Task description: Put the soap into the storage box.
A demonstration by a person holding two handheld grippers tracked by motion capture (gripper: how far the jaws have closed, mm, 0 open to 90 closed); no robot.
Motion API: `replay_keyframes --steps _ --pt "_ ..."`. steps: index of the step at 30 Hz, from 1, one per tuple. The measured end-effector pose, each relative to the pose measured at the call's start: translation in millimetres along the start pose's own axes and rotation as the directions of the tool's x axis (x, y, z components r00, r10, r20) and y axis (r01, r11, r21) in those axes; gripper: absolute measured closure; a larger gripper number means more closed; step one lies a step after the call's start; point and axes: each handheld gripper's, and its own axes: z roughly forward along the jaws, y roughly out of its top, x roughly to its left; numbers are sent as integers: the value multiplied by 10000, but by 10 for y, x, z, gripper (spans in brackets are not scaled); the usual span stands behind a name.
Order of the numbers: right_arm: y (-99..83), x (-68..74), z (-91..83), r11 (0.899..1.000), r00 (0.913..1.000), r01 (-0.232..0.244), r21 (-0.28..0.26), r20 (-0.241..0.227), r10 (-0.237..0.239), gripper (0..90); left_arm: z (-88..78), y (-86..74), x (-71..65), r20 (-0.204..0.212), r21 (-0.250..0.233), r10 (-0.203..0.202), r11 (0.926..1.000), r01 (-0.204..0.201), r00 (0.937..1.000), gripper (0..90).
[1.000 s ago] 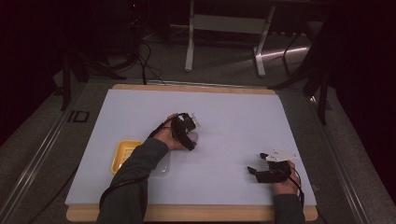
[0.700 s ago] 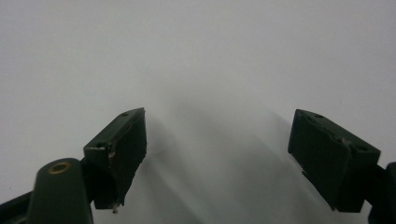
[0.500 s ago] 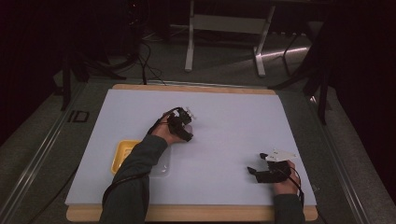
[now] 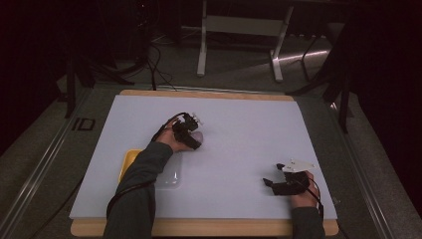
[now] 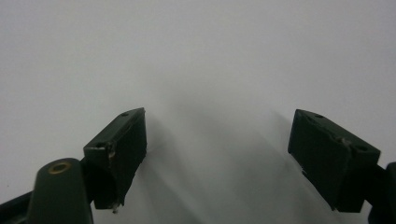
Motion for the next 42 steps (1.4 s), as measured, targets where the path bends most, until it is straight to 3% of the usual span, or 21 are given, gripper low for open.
replay_keyframes --steps 6,8,12,15,23,30,37,42 --pt "1 4 3 10000 10000 15 46 -1 -15 190 -22 -58 67 -78 0 -416 9991 416 9991 228" --pt "2 4 3 10000 10000 33 53 11 -33 190 -37 -80 117 -232 55 -773 9970 774 9967 255" --pt "2 5 4 10000 10000 42 58 12 -42 190 -50 -105 157 -33 3 -1164 9932 1164 9932 335" --pt "2 4 3 10000 10000 46 67 8 -47 190 -65 -118 168 218 69 -1220 9925 1218 9923 421" --pt "3 7 8 9999 10000 77 86 8 -77 190 -53 -58 170 171 366 -946 9949 939 9954 400" --pt "4 6 11 9999 10000 92 118 -24 -92 190 -23 -32 212 475 295 -1071 9939 1058 9931 380" --pt "5 6 13 9998 9999 100 162 -34 -100 190 -35 59 198 479 1039 -934 9907 880 9945 471" --pt "6 5 13 9998 10000 81 173 -49 -80 190 -36 81 184 441 1215 -910 9889 850 9949 482"
